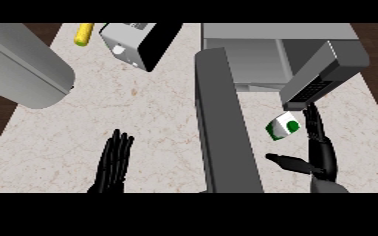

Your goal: Pick up the milk, place it into the microwave and close the microwave

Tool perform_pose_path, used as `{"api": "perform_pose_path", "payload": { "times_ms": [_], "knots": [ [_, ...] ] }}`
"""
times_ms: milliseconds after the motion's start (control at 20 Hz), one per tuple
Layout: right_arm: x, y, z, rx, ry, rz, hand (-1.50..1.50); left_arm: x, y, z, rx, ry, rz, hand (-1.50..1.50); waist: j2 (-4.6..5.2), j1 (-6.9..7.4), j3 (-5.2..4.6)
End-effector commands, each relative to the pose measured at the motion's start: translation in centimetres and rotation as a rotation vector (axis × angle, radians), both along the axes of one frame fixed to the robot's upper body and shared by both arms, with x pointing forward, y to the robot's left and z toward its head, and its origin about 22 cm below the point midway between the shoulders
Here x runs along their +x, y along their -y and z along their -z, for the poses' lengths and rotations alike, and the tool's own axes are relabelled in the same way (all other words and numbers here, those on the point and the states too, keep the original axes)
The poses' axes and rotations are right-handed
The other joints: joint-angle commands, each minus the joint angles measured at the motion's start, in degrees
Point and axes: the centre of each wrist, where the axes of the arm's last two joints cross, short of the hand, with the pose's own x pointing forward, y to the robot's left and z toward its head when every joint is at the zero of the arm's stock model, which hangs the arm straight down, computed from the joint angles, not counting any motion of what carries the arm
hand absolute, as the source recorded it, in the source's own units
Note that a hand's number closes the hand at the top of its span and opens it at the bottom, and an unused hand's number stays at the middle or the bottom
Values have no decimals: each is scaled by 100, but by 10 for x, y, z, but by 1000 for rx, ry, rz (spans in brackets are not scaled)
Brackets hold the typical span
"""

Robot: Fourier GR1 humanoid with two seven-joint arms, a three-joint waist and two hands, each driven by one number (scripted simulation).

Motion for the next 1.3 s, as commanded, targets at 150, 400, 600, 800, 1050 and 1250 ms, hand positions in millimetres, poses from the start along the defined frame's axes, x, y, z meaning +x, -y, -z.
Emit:
{"api": "perform_pose_path", "payload": {
  "times_ms": [150,400,600,800,1050,1250],
  "knots": [
    [14,-1,26,-31,15,25,-150,-17,-34,9,-3,7,-19,-150,5,30,1],
    [27,13,27,-2,36,88,150,-8,-23,-2,-4,-8,3,-150,21,52,8],
    [21,13,33,-96,32,118,150,-10,-42,9,18,16,3,-150,38,98,11],
    [40,25,18,-146,-35,76,150,-1,-54,14,15,-6,-2,-150,36,76,8],
    [27,33,24,-208,-4,10,150,-13,-62,11,-1,28,11,-150,53,132,15],
    [42,1,25,-144,15,9,150,-19,-80,8,2,-8,10,-150,39,125,11]
  ]
}}
